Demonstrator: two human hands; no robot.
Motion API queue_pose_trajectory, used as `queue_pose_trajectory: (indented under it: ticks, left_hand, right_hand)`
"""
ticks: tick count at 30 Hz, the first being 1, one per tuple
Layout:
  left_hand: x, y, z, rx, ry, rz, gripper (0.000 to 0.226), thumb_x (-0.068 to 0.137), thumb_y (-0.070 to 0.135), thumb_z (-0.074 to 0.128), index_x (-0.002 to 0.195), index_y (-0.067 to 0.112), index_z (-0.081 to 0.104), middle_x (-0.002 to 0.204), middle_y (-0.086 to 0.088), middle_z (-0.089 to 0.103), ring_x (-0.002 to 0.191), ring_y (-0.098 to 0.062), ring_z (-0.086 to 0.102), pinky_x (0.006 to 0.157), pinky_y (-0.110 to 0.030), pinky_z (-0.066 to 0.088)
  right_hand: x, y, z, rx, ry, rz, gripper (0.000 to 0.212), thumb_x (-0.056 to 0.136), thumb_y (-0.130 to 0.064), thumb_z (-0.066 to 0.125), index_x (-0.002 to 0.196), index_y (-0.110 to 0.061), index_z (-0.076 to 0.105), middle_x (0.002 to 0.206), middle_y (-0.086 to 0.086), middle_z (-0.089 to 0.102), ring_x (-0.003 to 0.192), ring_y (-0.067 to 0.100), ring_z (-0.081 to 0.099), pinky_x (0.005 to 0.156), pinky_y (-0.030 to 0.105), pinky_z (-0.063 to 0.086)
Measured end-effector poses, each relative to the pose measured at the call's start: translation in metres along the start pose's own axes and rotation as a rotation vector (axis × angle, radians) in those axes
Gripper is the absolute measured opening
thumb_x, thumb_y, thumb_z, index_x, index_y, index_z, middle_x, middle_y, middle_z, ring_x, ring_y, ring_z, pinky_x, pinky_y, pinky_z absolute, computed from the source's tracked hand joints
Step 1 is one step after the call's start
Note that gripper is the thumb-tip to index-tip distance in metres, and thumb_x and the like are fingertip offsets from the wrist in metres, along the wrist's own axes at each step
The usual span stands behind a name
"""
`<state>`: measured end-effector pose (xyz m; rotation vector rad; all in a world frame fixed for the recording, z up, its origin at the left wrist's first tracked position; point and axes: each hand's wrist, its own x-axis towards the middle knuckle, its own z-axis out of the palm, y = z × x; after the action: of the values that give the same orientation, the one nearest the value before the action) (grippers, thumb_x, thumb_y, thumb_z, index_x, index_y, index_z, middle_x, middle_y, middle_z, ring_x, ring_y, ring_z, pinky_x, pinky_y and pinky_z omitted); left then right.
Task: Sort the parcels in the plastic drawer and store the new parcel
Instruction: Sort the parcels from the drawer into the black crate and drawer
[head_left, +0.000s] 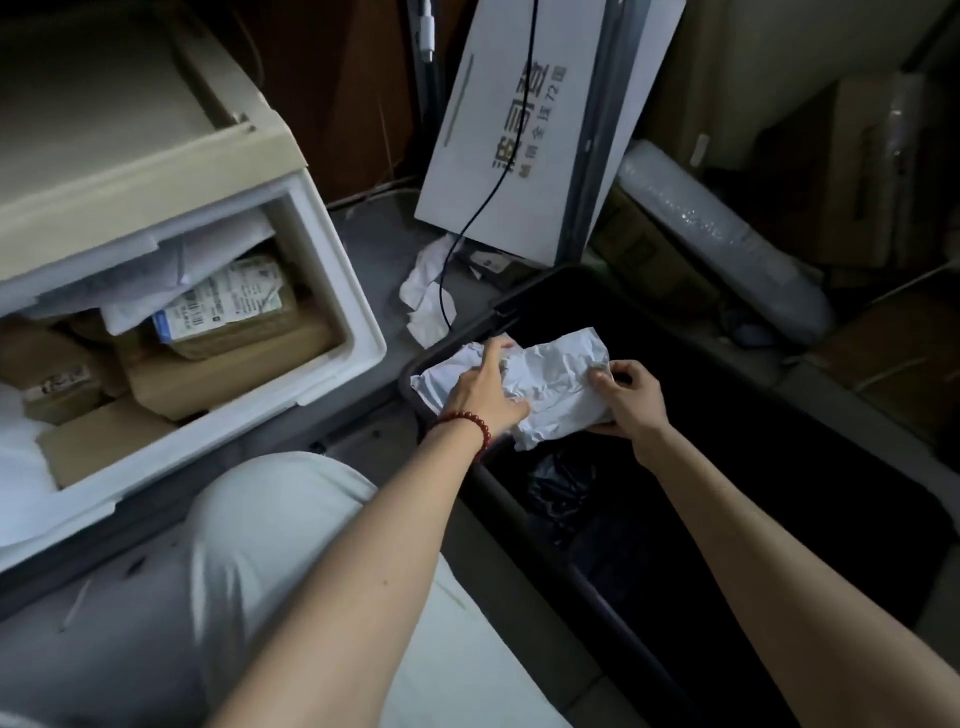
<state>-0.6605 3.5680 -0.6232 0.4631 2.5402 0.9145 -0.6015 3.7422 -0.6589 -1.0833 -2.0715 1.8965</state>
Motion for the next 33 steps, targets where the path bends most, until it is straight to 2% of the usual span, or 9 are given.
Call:
queue_pose_trajectory:
  ticks: [5, 10, 13, 16, 20, 22, 25, 30, 33]
  left_hand:
    - [0.012, 0.000, 0.038, 0.039, -0.139, 0.032, 0.047, 0.087, 0.023, 0.062, 0.129, 0.027, 0.042, 0.122, -0.006, 0.051, 0.104, -0.026, 0.052, 0.087, -0.032, 0.043]
    - [0.019, -0.003, 0.074, 0.047, -0.162, -0.100, 0.028, 0.087, 0.023, 0.065, 0.110, 0.017, 0.050, 0.118, -0.012, 0.054, 0.108, -0.031, 0.054, 0.085, -0.032, 0.043]
    - [0.021, -0.008, 0.085, 0.073, -0.203, -0.152, 0.028, 0.088, 0.018, 0.064, 0.111, 0.015, 0.049, 0.121, -0.013, 0.054, 0.108, -0.031, 0.056, 0.083, -0.032, 0.044]
    - [0.021, -0.014, 0.091, 0.185, -0.276, -0.147, 0.031, 0.090, 0.018, 0.062, 0.117, 0.014, 0.048, 0.124, -0.013, 0.051, 0.112, -0.031, 0.053, 0.090, -0.035, 0.044]
    - [0.021, -0.018, 0.094, 0.392, -0.309, -0.109, 0.043, 0.092, 0.021, 0.056, 0.132, 0.014, 0.043, 0.129, -0.016, 0.048, 0.116, -0.034, 0.051, 0.093, -0.041, 0.046]
    - [0.020, -0.018, 0.094, 0.533, -0.339, -0.098, 0.047, 0.094, 0.020, 0.052, 0.138, 0.015, 0.039, 0.131, -0.016, 0.047, 0.118, -0.034, 0.051, 0.092, -0.043, 0.047]
    - [0.017, -0.014, 0.093, 0.809, -0.381, -0.056, 0.044, 0.095, 0.018, 0.051, 0.137, 0.014, 0.043, 0.133, -0.014, 0.049, 0.121, -0.032, 0.052, 0.088, -0.040, 0.048]
    - [0.016, -0.004, 0.095, 0.931, -0.362, -0.007, 0.041, 0.095, 0.028, 0.055, 0.131, 0.010, 0.051, 0.135, -0.011, 0.050, 0.124, -0.028, 0.051, 0.090, -0.037, 0.048]
    - [0.015, -0.007, 0.090, 0.961, -0.376, -0.031, 0.048, 0.095, 0.033, 0.054, 0.136, 0.009, 0.046, 0.136, -0.010, 0.049, 0.125, -0.027, 0.051, 0.088, -0.036, 0.048]
  right_hand:
    - [0.006, 0.033, -0.019, 0.031, 0.034, 0.048, 0.016, 0.095, -0.025, 0.060, 0.105, -0.014, 0.053, 0.103, 0.006, 0.062, 0.089, 0.019, 0.064, 0.056, 0.030, 0.057]
    - [0.007, 0.059, -0.024, 0.087, 0.134, 0.076, 0.037, 0.088, -0.035, 0.069, 0.115, -0.015, 0.055, 0.107, -0.001, 0.062, 0.094, 0.013, 0.064, 0.065, 0.031, 0.057]
    - [0.003, 0.082, -0.018, 0.118, 0.114, 0.143, 0.048, 0.084, -0.031, 0.073, 0.122, -0.014, 0.050, 0.110, -0.003, 0.058, 0.093, 0.011, 0.061, 0.070, 0.030, 0.056]
    - [-0.001, 0.103, -0.009, 0.116, 0.106, 0.216, 0.054, 0.082, -0.023, 0.076, 0.126, -0.011, 0.046, 0.107, -0.004, 0.054, 0.087, 0.008, 0.059, 0.071, 0.031, 0.055]
    - [-0.004, 0.123, 0.002, 0.036, 0.072, 0.240, 0.067, 0.077, -0.020, 0.080, 0.130, -0.013, 0.040, 0.121, 0.003, 0.057, 0.106, 0.021, 0.060, 0.092, 0.043, 0.054]
    - [-0.008, 0.125, 0.005, -0.013, 0.041, 0.193, 0.066, 0.078, -0.014, 0.078, 0.132, -0.012, 0.040, 0.118, 0.002, 0.057, 0.103, 0.018, 0.059, 0.083, 0.029, 0.055]
    - [-0.011, 0.123, 0.008, -0.094, -0.025, 0.097, 0.060, 0.081, -0.007, 0.074, 0.131, -0.011, 0.042, 0.113, -0.001, 0.056, 0.100, 0.013, 0.056, 0.066, 0.007, 0.043]
    - [-0.012, 0.117, 0.024, -0.102, -0.138, 0.099, 0.066, 0.086, -0.010, 0.069, 0.139, -0.016, 0.030, 0.114, -0.002, 0.054, 0.098, 0.011, 0.057, 0.068, 0.011, 0.047]
    - [-0.014, 0.117, 0.026, -0.145, -0.215, 0.150, 0.081, 0.081, -0.014, 0.075, 0.143, -0.016, 0.024, 0.127, 0.004, 0.052, 0.108, 0.016, 0.054, 0.085, 0.028, 0.052]
